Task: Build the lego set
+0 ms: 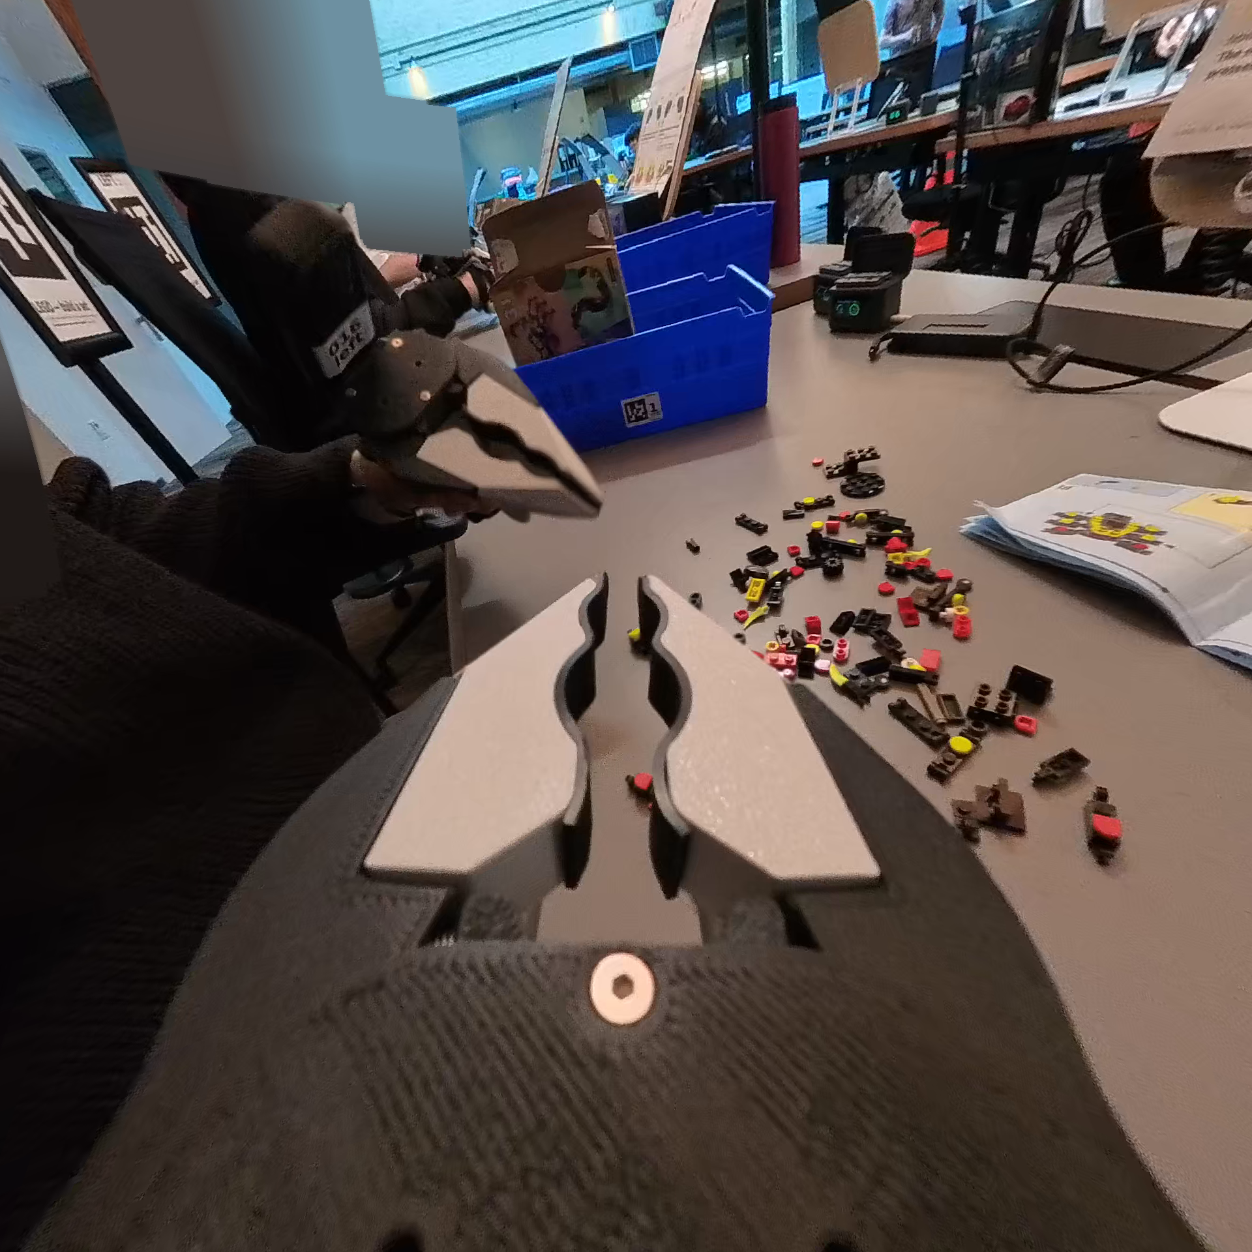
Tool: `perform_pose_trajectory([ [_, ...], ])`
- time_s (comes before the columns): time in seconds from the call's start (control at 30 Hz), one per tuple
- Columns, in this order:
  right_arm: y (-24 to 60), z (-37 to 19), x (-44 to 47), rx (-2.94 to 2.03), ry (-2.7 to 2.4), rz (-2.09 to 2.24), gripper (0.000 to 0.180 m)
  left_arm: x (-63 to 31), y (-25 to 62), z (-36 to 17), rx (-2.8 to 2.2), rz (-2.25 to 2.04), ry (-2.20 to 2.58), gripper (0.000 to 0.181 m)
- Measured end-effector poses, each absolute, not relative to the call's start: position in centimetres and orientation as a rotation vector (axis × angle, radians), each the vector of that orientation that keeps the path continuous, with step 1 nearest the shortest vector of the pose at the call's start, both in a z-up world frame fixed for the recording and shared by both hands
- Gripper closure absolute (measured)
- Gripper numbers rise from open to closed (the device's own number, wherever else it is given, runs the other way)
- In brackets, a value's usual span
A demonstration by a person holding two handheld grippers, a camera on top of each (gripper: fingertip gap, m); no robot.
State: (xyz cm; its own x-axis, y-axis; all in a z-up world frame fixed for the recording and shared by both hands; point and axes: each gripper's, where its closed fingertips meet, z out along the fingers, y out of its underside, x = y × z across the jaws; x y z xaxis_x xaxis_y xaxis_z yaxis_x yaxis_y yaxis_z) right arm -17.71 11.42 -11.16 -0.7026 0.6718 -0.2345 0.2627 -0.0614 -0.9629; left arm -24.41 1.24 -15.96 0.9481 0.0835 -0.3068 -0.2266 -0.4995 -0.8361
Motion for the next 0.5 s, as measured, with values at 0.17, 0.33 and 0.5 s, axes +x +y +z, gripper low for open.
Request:
perform_pose_trajectory([
  [0.17, 11.2, -11.3, -17.9, -1.024, -1.915, 1.877, 0.173, -21.4, 0.4, -21.1, -2.318, 0.060, 0.222, 0.181],
  [0.33, 11.1, -11.5, -17.4, -1.071, -1.926, 1.944, 0.174, -21.3, -0.7, -20.8, -2.319, 0.053, 0.216, 0.181],
  [0.5, 11.4, -12.0, -17.3, -1.097, -1.938, 1.966, 0.172, -21.5, -0.6, -22.2, -2.356, -0.033, 0.185, 0.181],
])
